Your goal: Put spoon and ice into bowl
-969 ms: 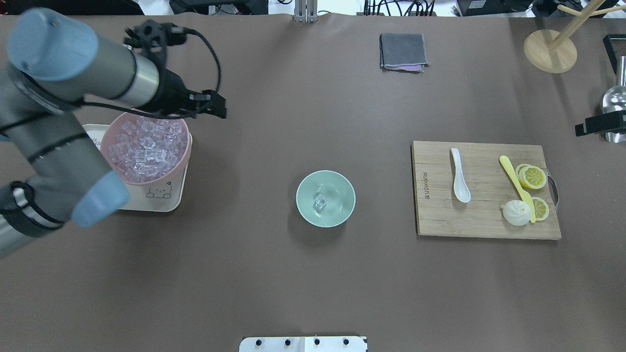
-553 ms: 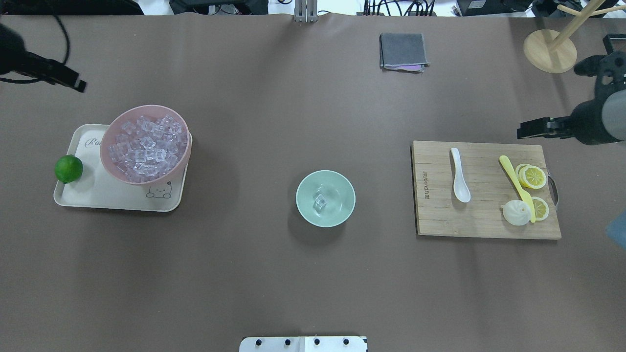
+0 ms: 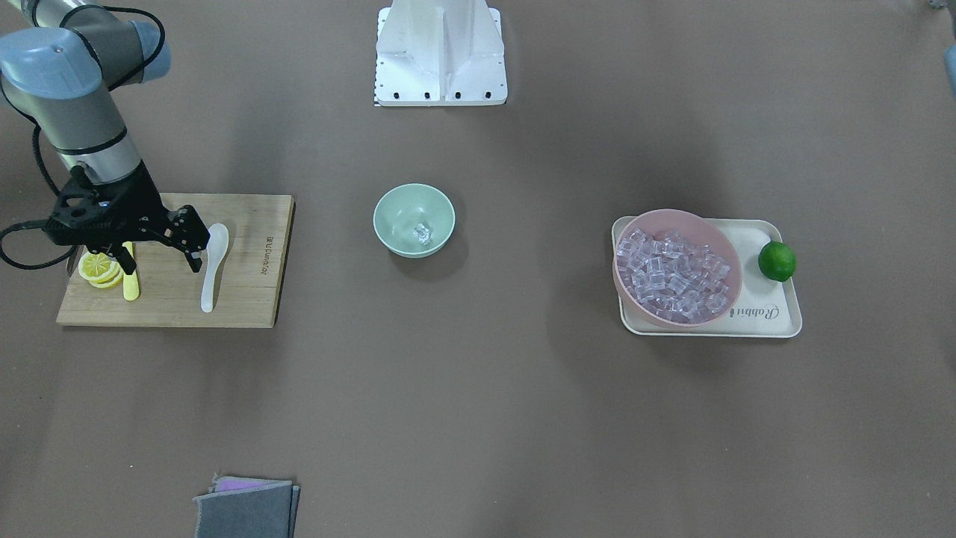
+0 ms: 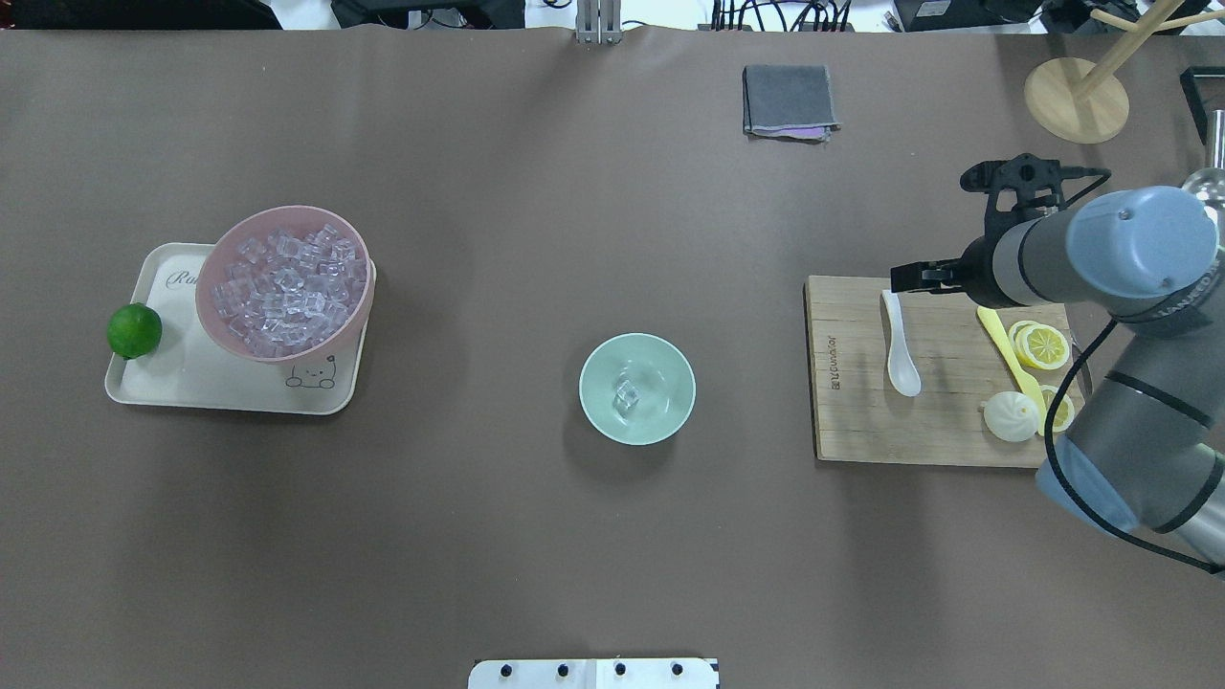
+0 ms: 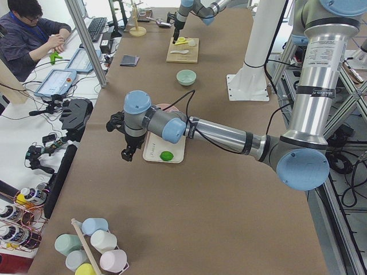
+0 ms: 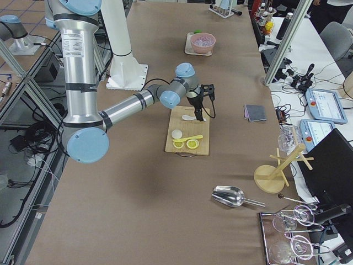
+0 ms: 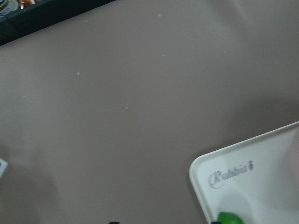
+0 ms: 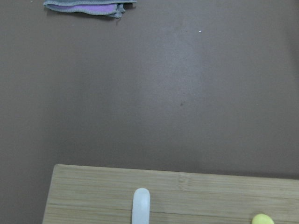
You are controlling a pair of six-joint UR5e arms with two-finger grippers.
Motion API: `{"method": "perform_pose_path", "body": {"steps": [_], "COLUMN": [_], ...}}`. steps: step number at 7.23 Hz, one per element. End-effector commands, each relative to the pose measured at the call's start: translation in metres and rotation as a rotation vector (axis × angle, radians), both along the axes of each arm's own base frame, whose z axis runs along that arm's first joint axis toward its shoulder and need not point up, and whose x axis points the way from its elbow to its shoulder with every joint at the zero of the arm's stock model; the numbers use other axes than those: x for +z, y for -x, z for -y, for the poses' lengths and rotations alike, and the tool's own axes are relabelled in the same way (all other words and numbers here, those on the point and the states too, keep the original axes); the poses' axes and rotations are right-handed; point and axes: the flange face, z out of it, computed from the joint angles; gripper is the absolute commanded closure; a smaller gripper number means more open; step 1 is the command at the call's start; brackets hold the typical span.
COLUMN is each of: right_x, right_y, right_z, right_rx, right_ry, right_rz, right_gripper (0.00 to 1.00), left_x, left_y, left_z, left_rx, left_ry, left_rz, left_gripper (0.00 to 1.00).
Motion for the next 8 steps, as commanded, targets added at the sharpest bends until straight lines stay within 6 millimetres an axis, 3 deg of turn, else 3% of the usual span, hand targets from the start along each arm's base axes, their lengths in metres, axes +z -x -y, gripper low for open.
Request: {"method": "perform_pose_path", "body": {"steps": [1, 4, 5, 6, 7, 8], "right_x": [0.01, 0.043, 0.04, 0.035, 0.035, 0.036], "right_y": [0.03, 0.049, 0.052, 0.053, 0.057, 0.061], "right_z": [-0.007, -0.008, -0.01, -0.011, -0.015, -0.018], "right_rx": [0.015, 0.029, 0.049, 0.072, 0.07, 0.073], "right_ry": [-0.012, -0.037, -0.02, -0.015, -0.012, -0.022], "right_rz": [0.003, 0.016, 0.033, 0.046, 0.047, 0.037], "right_gripper": [0.04, 0.08, 0.24, 0.55, 0.79, 0.79], "left_x": [0.015, 0.018, 0.018, 0.019, 0.018, 0.018], "left_y": [0.01, 0.01, 0.009, 0.009, 0.009, 0.009], "left_z": [-0.006, -0.01, -0.01, -0.01, -0.01, -0.01], "left_rx": [0.002, 0.01, 0.012, 0.011, 0.01, 0.01], "left_ry": [0.007, 0.012, 0.012, 0.015, 0.014, 0.014], "left_rz": [0.008, -0.016, -0.016, -0.016, -0.016, -0.016], "left_gripper": [0.02, 0.02, 0.02, 0.02, 0.02, 0.02]}}
